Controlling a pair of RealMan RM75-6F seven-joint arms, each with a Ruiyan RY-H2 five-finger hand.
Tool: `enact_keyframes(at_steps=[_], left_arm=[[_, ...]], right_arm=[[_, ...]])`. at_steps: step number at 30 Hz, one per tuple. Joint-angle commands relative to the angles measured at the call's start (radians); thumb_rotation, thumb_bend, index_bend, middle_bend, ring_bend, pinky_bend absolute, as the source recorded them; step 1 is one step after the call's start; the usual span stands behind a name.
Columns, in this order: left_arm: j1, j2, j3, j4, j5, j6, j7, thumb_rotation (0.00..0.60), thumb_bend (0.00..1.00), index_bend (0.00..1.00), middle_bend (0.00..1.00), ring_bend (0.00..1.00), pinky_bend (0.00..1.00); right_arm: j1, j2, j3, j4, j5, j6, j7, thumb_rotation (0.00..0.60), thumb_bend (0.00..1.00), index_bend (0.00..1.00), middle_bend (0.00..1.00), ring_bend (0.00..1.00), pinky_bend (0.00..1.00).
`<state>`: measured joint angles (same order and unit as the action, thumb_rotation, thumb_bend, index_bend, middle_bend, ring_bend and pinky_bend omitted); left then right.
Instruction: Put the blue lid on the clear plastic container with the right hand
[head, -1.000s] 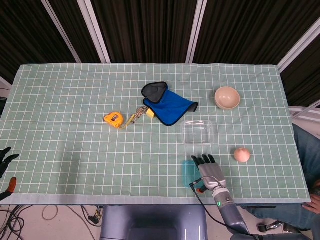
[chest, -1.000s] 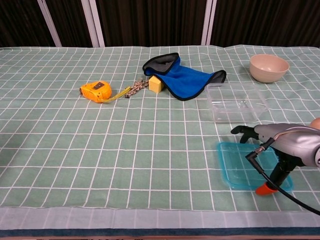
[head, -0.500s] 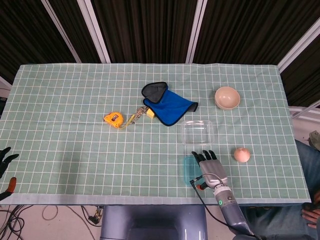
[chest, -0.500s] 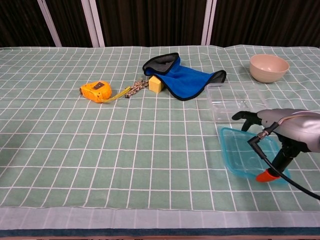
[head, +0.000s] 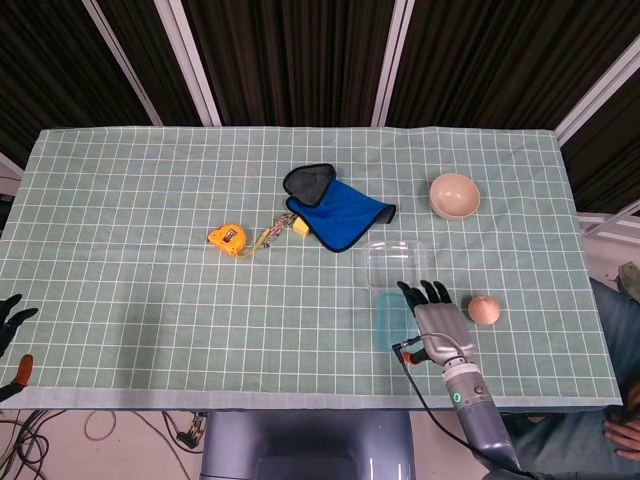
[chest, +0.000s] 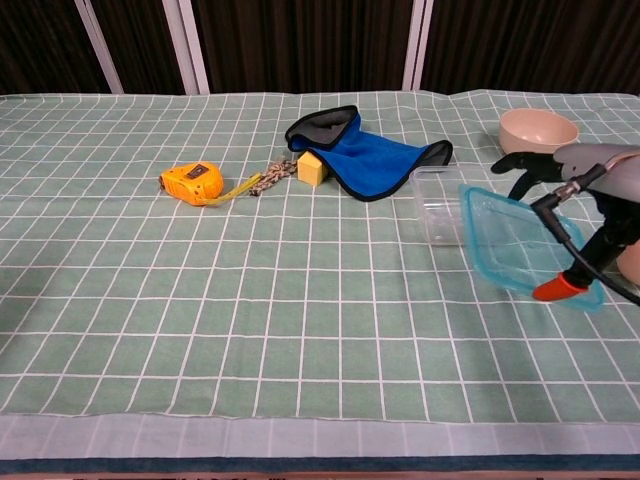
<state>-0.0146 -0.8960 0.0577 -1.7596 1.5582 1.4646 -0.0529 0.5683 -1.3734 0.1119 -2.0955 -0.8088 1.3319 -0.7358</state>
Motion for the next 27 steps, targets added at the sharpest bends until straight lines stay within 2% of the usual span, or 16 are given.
enact_keyframes(at_steps=[1,7,15,23,27], left_arm=[[0.0,0.0,0.0,0.0,0.0,-0.001,0.001,0.6,0.52,0.15,0.0,0.0,0.0],[0.0,-0.001,-0.002,0.0,-0.003,0.0,0.003,0.6,0.52,0.15,0.0,0.0,0.0],[-0.002,-0.003,-0.006,-0.002,-0.017,-0.005,0.006,0.6,0.52,0.15,0.0,0.0,0.0],[0.0,-0.002,-0.009,-0.004,-0.037,-0.012,0.011,0.6,0.52,0.15,0.0,0.0,0.0],[-0.001,-0.003,-0.013,-0.005,-0.051,-0.015,0.016,0.6,0.52,0.15,0.0,0.0,0.0]], right_arm=[[0.002,0.036,0.023,-0.03,0.0,0.013,0.005,0.6,0.14,0.05,0.37,0.07,0.0],[0.034,0.097,0.077,-0.058,0.04,0.006,-0.01,0.6,0.14,0.06,0.37,0.07,0.0],[0.117,0.135,0.155,-0.023,0.157,-0.052,-0.039,0.6,0.14,0.06,0.37,0.07,0.0],[0.23,0.12,0.205,0.113,0.301,-0.155,-0.071,0.6,0.14,0.06,0.37,0.07,0.0],[0.278,0.105,0.214,0.188,0.353,-0.204,-0.075,0.6,0.14,0.06,0.37,0.07,0.0]])
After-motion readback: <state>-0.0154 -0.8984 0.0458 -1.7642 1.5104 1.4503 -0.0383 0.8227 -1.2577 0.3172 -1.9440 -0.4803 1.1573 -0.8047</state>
